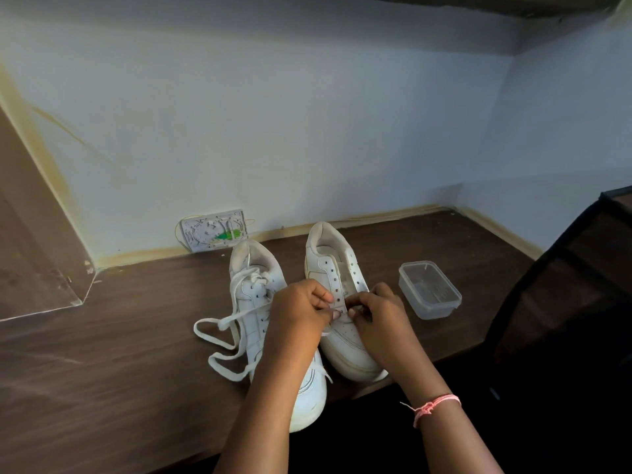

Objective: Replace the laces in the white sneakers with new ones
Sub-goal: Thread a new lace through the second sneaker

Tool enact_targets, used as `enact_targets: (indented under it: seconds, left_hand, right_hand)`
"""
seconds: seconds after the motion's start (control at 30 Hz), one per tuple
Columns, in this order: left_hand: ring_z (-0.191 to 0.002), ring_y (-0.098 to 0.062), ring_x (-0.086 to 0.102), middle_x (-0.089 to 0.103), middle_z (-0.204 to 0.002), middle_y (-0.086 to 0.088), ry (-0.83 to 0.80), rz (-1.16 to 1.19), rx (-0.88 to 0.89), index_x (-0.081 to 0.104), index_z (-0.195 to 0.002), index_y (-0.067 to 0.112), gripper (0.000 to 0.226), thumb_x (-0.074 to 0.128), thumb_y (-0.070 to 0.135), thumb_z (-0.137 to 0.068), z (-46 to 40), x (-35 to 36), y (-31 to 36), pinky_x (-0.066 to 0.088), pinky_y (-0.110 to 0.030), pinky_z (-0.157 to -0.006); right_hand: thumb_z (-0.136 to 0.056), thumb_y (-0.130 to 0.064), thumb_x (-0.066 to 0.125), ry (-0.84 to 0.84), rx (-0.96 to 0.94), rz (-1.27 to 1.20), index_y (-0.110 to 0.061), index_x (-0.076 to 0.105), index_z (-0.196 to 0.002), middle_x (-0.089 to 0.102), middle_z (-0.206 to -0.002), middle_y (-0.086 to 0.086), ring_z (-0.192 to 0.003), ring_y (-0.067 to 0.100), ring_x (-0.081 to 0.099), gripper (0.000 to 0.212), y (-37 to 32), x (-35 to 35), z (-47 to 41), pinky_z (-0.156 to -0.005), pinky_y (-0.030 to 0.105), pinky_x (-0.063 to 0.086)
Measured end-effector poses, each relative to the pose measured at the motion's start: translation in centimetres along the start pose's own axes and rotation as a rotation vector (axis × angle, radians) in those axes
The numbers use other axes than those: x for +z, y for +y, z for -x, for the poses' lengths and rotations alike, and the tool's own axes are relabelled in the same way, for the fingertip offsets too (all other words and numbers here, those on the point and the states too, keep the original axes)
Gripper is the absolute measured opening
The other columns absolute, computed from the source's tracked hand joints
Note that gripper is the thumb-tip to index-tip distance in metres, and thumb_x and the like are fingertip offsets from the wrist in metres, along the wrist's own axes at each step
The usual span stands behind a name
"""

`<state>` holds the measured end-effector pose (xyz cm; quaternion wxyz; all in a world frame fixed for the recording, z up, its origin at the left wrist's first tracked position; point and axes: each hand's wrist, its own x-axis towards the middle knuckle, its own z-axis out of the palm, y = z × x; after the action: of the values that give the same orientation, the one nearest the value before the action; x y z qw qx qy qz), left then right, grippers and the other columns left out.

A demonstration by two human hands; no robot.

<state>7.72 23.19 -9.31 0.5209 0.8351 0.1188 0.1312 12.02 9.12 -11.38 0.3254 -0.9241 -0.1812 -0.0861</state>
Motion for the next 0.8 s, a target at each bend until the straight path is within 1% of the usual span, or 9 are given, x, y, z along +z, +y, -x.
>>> enact_targets:
  seconds: [0.07,0.1,0.17,0.3,0.37,0.43,0.57,0.7,0.8]
  left_hand:
    - [-0.060,-0.014,0.065,0.071,-0.069,-0.004,-0.033,0.008,-0.008,0.067,-0.070,0.020,0.021,0.078,0.004,-0.078,-0.1,-0.1,-0.2,0.053,-0.026,-0.065]
    - [-0.057,-0.014,0.064,0.071,-0.067,-0.005,-0.032,0.005,-0.010,0.066,-0.066,0.022,0.025,0.076,0.004,-0.080,-0.2,-0.1,-0.4,0.053,-0.028,-0.063]
    - [-0.054,-0.010,0.063,0.070,-0.064,0.000,-0.011,-0.036,0.003,0.065,-0.064,0.025,0.027,0.075,0.006,-0.081,-0.2,0.1,-0.6,0.048,-0.024,-0.059]
    - [-0.056,-0.004,0.064,0.069,-0.065,0.007,0.018,-0.143,0.030,0.071,-0.075,0.020,0.010,0.074,0.013,-0.081,0.2,0.4,-0.5,0.042,-0.009,-0.051]
    - [-0.057,-0.003,0.063,0.068,-0.065,0.008,0.032,-0.179,0.025,0.071,-0.075,0.021,0.008,0.075,0.015,-0.079,0.4,0.5,-0.3,0.043,-0.012,-0.051]
    - [-0.058,-0.004,0.063,0.067,-0.065,0.009,0.041,-0.213,0.015,0.070,-0.074,0.024,0.009,0.074,0.016,-0.078,0.4,0.7,-0.1,0.048,-0.019,-0.054]
    - [-0.064,-0.006,0.062,0.066,-0.069,0.009,0.093,-0.264,0.057,0.067,-0.073,0.023,0.010,0.071,0.016,-0.080,0.7,1.3,0.3,0.050,-0.027,-0.058]
    - [-0.067,-0.008,0.062,0.065,-0.073,0.008,0.068,-0.310,0.057,0.065,-0.076,0.023,0.010,0.069,0.016,-0.082,0.6,1.5,0.7,0.045,-0.024,-0.057]
    - [-0.064,-0.004,0.057,0.060,-0.070,0.012,0.012,-0.308,0.037,0.062,-0.074,0.026,0.014,0.071,0.017,-0.083,0.2,1.3,0.5,0.037,-0.015,-0.053]
  right_hand:
    - [-0.093,-0.013,0.061,-0.011,0.002,-0.005,-0.017,0.071,-0.112,0.042,-0.100,-0.007,-0.107,0.019,0.048,0.022,0.0,-0.1,-0.1,-0.096,0.032,0.046]
    - [-0.093,-0.013,0.061,-0.015,0.003,-0.004,-0.017,0.070,-0.112,0.042,-0.100,-0.007,-0.107,0.019,0.048,0.022,0.0,-0.1,-0.1,-0.096,0.033,0.046]
    - [-0.093,-0.013,0.060,-0.014,-0.002,-0.003,-0.018,0.070,-0.112,0.041,-0.100,-0.008,-0.107,0.018,0.048,0.022,0.0,-0.1,-0.1,-0.096,0.032,0.046]
    - [-0.094,-0.014,0.060,-0.004,-0.026,0.036,-0.018,0.069,-0.114,0.041,-0.102,-0.008,-0.106,0.017,0.046,0.022,0.1,-0.1,0.0,-0.091,0.027,0.045]
    - [-0.094,-0.016,0.060,-0.018,-0.037,0.051,-0.017,0.068,-0.116,0.044,-0.107,-0.005,-0.107,0.017,0.045,0.023,0.0,-0.2,0.0,-0.092,0.028,0.045]
    - [-0.094,-0.017,0.060,-0.037,-0.041,0.060,-0.017,0.067,-0.118,0.045,-0.110,-0.003,-0.108,0.017,0.045,0.024,-0.1,-0.2,-0.1,-0.092,0.029,0.045]
    - [-0.095,-0.018,0.057,-0.056,-0.044,0.093,-0.018,0.065,-0.120,0.043,-0.111,-0.002,-0.106,0.017,0.042,0.026,-0.1,-0.3,-0.1,-0.090,0.028,0.043]
    - [-0.096,-0.016,0.054,-0.062,-0.055,0.104,-0.017,0.063,-0.121,0.045,-0.114,0.002,-0.106,0.020,0.043,0.027,-0.2,-0.3,0.1,-0.091,0.033,0.044]
    - [-0.097,-0.013,0.052,-0.057,-0.062,0.087,-0.017,0.064,-0.120,0.042,-0.107,-0.002,-0.104,0.019,0.045,0.026,0.0,-0.4,-0.1,-0.087,0.029,0.043]
